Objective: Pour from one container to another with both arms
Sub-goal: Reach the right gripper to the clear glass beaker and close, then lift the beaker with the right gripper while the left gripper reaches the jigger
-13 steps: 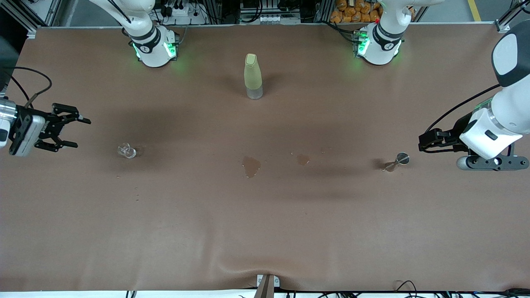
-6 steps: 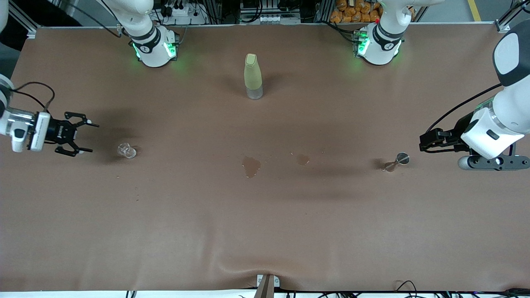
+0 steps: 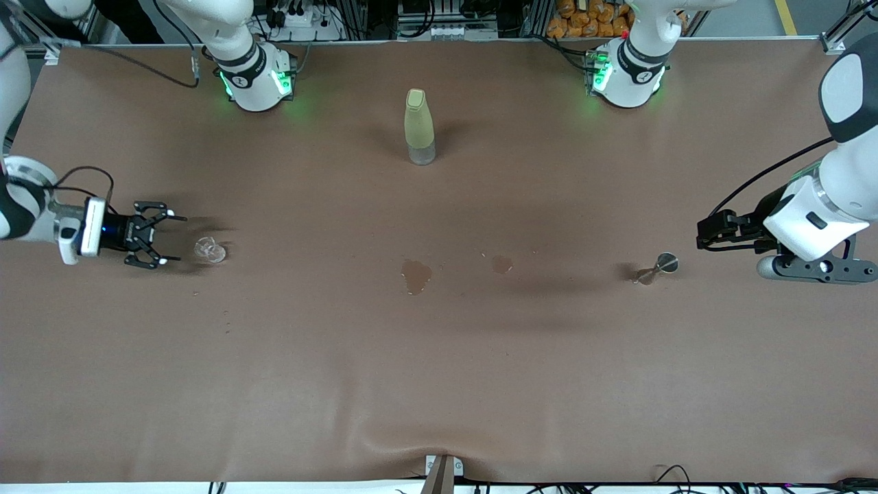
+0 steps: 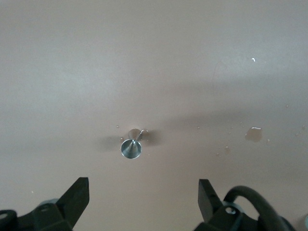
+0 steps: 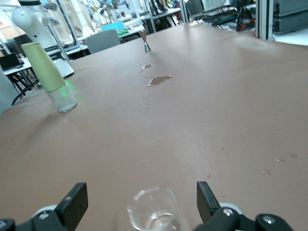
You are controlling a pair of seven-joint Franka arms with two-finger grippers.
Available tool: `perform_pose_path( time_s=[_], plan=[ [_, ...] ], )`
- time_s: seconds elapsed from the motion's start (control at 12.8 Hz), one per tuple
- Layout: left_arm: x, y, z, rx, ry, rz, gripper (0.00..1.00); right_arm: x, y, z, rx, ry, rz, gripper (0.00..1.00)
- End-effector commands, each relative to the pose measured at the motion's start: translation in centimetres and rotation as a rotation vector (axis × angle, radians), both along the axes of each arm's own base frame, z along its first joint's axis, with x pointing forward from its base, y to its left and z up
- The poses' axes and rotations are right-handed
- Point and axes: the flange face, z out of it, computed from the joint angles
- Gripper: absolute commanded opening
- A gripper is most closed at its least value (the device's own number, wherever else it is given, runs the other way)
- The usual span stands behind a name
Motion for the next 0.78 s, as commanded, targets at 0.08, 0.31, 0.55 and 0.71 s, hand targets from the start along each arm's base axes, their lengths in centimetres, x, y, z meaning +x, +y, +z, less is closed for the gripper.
perform_pose_path(
  time_s=[0.08,0.31,0.55,0.71],
  plan=[
    [-0.3,2.4,0.9,-0.091,-0.019,-0.164,1.0,0.6,-1.0,-4.3,0.079,-0.121,0.018,1.0],
    [0.0,4.9,0.4,-0.191,-0.041,-0.29,1.0,-0.5,-1.2,-7.0,0.115,-0.15,-0.004,1.0],
    [0.4,6.3,-0.6,-0.273,-0.071,-0.453,1.0,-1.1,0.0,-8.9,0.186,-0.16,-0.015,1.0],
    [1.1,9.6,-3.1,-0.472,-0.119,-0.558,1.0,-0.5,1.0,-9.1,0.197,-0.18,-0.005,1.0]
  ],
)
